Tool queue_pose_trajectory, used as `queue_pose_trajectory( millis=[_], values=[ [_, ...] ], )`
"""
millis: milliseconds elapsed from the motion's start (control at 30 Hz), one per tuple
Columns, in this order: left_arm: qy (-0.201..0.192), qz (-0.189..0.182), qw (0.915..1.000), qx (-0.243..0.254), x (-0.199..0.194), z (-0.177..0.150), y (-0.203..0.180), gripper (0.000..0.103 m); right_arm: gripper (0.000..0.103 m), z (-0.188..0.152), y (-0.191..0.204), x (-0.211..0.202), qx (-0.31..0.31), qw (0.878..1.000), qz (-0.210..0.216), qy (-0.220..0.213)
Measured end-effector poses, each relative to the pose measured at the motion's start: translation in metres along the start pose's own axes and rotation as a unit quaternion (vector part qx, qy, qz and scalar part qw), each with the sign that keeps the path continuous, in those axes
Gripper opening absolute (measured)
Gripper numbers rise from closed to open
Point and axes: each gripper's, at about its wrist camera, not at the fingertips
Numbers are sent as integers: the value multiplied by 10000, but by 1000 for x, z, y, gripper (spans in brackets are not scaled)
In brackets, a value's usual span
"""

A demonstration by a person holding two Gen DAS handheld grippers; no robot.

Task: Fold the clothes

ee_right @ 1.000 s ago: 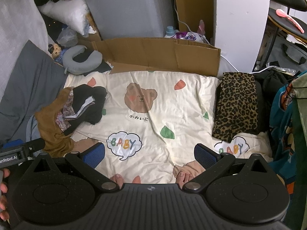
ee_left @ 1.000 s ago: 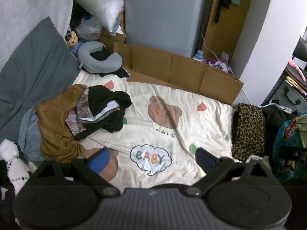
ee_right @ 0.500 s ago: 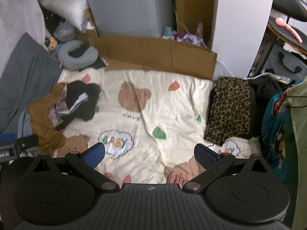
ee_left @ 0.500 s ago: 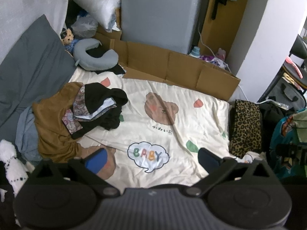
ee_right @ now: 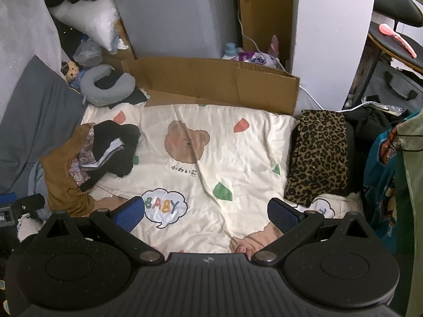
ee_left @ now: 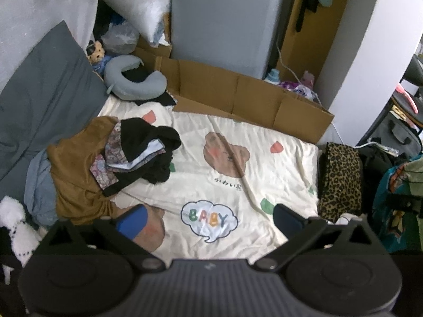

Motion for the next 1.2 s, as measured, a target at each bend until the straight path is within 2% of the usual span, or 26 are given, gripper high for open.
queue_pose_trajectory(
  millis=[267,400,600,800,967,1200],
  values=[
    [-101,58,9996,-266,5,6,19,102,102,8,2,5,-7,10000,23,-26],
    [-175,332,9990,-254,9,9,21,102,102,14,3,7,20,9999,50,-102],
    [-128,182,9992,-329,21,11,28,101,102,25,3,14,71,9998,22,-169],
    [-122,221,9989,-407,30,15,37,101,102,36,5,24,93,9999,5,-130],
    [-76,487,9975,-512,40,22,47,100,102,43,8,36,93,9999,19,-75],
    [-6,533,9967,-609,53,26,63,100,102,50,16,52,-8,10000,90,-16]
  ],
)
Point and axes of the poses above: each gripper's, at about its wrist camera, not at the fingertips, and x roughly the way its jaws point, y to its left, z to its top, and after that the axes turned 3 degrees about x, right-handed
